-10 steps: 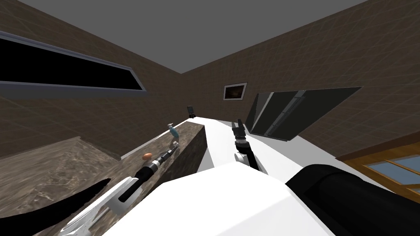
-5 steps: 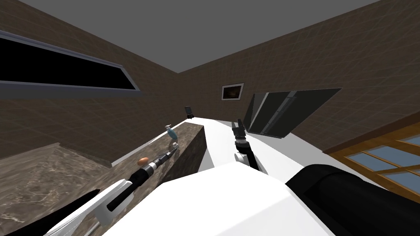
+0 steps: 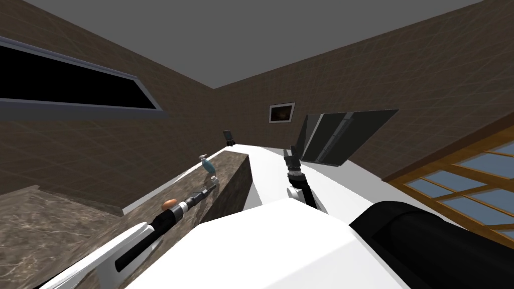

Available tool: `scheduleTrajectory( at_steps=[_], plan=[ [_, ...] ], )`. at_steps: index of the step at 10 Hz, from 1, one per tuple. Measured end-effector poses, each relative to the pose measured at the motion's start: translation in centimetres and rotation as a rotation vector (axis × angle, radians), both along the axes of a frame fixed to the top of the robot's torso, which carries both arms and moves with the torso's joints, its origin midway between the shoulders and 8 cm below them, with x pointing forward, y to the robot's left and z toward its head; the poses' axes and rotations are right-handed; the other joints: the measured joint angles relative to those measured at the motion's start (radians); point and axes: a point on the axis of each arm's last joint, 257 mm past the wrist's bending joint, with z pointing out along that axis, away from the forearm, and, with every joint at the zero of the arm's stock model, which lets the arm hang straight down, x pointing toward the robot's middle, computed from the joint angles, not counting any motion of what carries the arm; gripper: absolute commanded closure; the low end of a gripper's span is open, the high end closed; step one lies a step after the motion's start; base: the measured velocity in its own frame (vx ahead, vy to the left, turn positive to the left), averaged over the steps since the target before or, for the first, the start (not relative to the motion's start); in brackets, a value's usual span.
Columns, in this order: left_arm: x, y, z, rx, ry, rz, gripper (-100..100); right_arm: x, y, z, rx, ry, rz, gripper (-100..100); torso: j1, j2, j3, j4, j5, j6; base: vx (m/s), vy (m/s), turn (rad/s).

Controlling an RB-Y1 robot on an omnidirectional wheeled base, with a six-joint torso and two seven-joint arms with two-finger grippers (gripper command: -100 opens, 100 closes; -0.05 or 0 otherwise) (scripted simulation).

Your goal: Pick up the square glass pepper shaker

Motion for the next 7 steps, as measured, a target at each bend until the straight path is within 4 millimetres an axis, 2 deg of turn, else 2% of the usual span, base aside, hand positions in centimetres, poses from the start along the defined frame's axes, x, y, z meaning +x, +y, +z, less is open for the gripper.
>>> scheduleTrajectory(
  at_steps=[6,7],
  plan=[
    [-2.7,-0.5,-0.6,0.032,0.084,-0.067,-100,0.0,0.0,0.0,0.000,0.000,0.000,0,0.000,0.000,0.000,0.000,0.000,0.000,0.016,0.038,-0.071],
    [-2.7,-0.5,-0.6,0.032,0.086,-0.068,0,0.0,0.0,0.0,0.000,0.000,0.000,0,-0.002,0.000,0.000,0.000,0.000,0.000,0.000,0.000,0.000]
  ],
)
